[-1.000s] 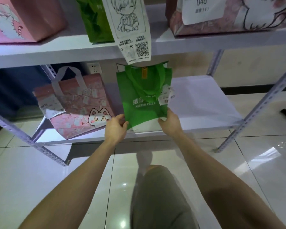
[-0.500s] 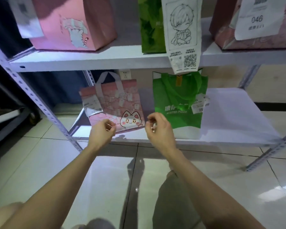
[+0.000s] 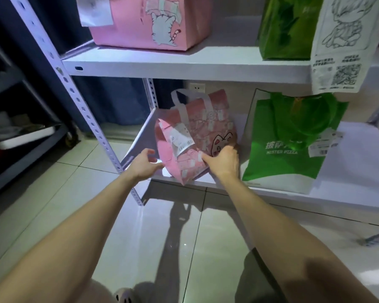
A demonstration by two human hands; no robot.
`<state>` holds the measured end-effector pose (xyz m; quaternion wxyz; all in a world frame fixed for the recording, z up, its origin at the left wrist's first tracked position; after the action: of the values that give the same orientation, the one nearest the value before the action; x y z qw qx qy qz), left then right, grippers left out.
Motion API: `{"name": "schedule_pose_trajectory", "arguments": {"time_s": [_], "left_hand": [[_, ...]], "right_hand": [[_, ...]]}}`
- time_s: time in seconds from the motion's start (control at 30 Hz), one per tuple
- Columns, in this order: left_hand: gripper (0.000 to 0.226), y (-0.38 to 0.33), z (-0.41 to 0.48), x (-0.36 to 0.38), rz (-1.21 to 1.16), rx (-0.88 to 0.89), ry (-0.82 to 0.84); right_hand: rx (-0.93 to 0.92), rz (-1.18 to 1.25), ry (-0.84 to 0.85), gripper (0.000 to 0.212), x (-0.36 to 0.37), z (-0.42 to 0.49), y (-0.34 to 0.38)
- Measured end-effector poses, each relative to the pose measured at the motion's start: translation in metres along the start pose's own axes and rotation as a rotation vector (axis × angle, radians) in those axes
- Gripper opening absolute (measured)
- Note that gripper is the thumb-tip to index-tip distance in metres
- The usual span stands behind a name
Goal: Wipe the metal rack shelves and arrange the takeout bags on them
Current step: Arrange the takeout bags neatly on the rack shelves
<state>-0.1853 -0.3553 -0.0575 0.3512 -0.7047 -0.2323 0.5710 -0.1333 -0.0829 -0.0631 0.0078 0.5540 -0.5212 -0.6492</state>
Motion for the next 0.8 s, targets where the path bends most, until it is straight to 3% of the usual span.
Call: {"name": "schedule_pose_trajectory", "arguments": {"time_s": [0.13, 0.3, 0.4, 0.53, 0.67, 0.73, 0.8], "left_hand": [[0.075, 0.006, 0.003, -0.004, 0.001, -0.013, 0.085], [0.079, 0.015, -0.004, 0.004, -0.011, 0.007, 0.279], [0.086, 0.019, -0.005, 0.004, -0.053, 0.052, 0.221], [0.070, 0.032, 0.002, -0.008, 0.085, 0.061, -0.017], [0.055, 0.044, 0.005, -0.014, 0.129, 0.030, -0.141], [0.055, 0.049, 0.006, -0.012, 0.138, 0.040, -0.157], [0.057, 0.051, 0.007, -0.011, 0.140, 0.047, -0.178]], "right_hand": [[0.009, -0.061, -0.010, 0.117, 0.008, 0.007, -0.004], [0.077, -0.069, 0.243, 0.143, 0.007, 0.026, 0.003], [0.058, -0.038, 0.153, 0.151, 0.005, 0.018, 0.001], [0.000, -0.019, 0.104, 0.099, 0.010, -0.007, -0.015], [-0.039, 0.092, 0.219, 0.087, 0.016, -0.027, -0.018], [-0.068, 0.061, 0.205, 0.087, 0.020, -0.036, -0.019], [-0.054, 0.005, 0.178, 0.075, 0.025, -0.043, -0.021]]}}
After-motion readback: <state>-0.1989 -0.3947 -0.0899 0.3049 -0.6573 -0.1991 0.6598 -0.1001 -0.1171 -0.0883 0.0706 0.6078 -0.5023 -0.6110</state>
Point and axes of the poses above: each hand's wrist, its own z-axis towards the middle knuckle, its own x-axis out of the palm, y = z × x, the point moved 2 cm from there along z, towards the middle knuckle, and after that the axes turned 13 degrees about x, right-handed, at the moved point
